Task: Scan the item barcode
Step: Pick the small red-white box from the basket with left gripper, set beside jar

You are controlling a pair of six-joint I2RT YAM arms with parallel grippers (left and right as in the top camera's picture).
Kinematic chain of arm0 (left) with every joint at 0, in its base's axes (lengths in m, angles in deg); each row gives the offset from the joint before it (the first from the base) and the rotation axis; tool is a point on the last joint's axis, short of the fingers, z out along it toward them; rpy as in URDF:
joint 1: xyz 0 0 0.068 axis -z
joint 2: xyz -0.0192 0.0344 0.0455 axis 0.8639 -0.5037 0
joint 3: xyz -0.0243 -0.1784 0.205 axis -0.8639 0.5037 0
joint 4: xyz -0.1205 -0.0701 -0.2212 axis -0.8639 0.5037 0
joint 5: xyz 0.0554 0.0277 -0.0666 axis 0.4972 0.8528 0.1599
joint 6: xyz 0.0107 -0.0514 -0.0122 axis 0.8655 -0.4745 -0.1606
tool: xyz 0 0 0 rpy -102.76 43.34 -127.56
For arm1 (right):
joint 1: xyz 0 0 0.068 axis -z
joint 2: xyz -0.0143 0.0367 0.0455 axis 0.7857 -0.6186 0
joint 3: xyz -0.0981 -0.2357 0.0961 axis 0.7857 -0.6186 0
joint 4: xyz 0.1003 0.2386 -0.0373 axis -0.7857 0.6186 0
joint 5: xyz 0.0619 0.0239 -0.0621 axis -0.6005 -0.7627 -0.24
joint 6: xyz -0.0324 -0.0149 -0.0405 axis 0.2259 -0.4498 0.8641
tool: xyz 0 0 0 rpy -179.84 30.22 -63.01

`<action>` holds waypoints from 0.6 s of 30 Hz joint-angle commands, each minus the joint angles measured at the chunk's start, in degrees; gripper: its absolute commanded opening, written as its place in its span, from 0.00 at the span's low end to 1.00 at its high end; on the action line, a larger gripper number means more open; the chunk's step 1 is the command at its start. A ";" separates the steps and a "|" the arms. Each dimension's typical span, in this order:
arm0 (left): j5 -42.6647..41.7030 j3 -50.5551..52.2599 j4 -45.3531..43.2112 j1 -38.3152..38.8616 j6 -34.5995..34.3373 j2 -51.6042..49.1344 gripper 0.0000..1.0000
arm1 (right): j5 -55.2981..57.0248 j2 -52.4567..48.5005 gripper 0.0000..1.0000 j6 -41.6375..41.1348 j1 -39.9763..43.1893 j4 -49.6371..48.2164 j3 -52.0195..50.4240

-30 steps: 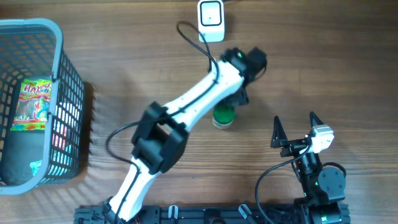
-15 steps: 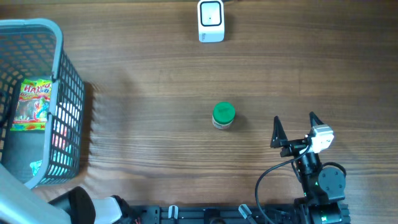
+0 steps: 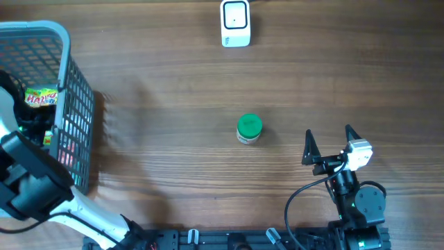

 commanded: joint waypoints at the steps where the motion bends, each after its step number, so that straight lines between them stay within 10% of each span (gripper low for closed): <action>1: 1.42 0.48 -0.74 1.29 1.95 -3.69 0.99 | -0.66 0.46 1.00 1.07 -0.13 -0.24 -0.35; 3: 1.40 0.48 -1.03 2.14 1.95 -4.66 0.85 | -0.66 0.46 1.00 1.05 -0.13 -0.24 -0.35; 7: 1.38 0.24 0.70 3.78 4.76 -4.72 0.07 | -0.66 0.46 1.00 1.07 -0.13 -0.24 -0.35; 18: -9.60 -38.60 20.70 -1.38 8.31 10.80 0.04 | -0.66 0.46 1.00 1.05 -0.13 -0.24 -0.35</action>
